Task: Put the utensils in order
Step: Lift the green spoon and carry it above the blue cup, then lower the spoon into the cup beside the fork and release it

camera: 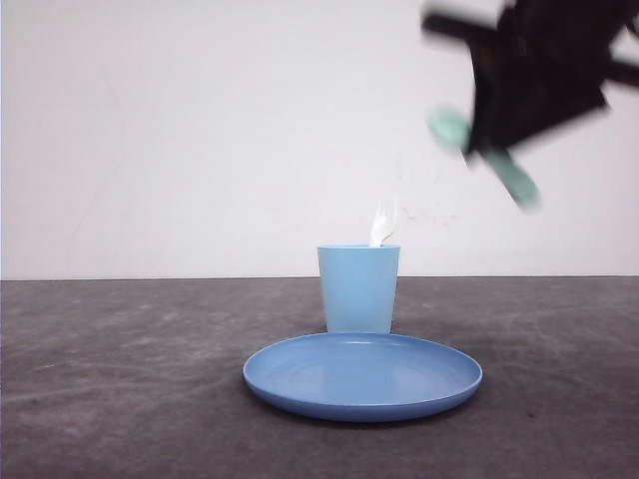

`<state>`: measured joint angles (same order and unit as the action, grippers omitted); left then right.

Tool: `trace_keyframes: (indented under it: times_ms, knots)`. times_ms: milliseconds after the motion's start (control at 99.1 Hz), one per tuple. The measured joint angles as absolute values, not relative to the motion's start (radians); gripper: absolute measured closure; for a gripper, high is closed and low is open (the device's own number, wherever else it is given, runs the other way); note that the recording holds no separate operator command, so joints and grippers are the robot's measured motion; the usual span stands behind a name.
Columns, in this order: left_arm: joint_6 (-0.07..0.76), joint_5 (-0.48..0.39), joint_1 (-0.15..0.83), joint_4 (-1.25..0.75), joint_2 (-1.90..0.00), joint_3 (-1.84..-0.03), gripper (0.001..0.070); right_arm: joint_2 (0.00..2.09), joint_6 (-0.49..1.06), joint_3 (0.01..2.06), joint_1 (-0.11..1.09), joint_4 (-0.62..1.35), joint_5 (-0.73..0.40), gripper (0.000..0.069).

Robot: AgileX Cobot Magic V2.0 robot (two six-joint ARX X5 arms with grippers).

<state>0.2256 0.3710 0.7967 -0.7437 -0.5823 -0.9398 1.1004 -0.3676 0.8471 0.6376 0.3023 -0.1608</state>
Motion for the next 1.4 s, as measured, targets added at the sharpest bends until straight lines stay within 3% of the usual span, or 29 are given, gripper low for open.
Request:
trace_keyframes:
  times_ms: [222,767,1402]
  knots:
    - [0.226,0.371,0.797,-0.731,-0.582,-0.940,0.0429,1.119,-0.274,0.854,0.667,0.009,-0.160,0.0616]
    - [0.226,0.371,0.797,-0.726,-0.582,-0.940,0.0429,1.505,-0.179,0.854,0.690,-0.450,-0.159,0.0616]
    - [0.226,0.371,0.797,-0.734,-0.582,-0.940,0.0429,1.703,-0.182,0.854,0.687,-0.541,-0.188,0.0616]
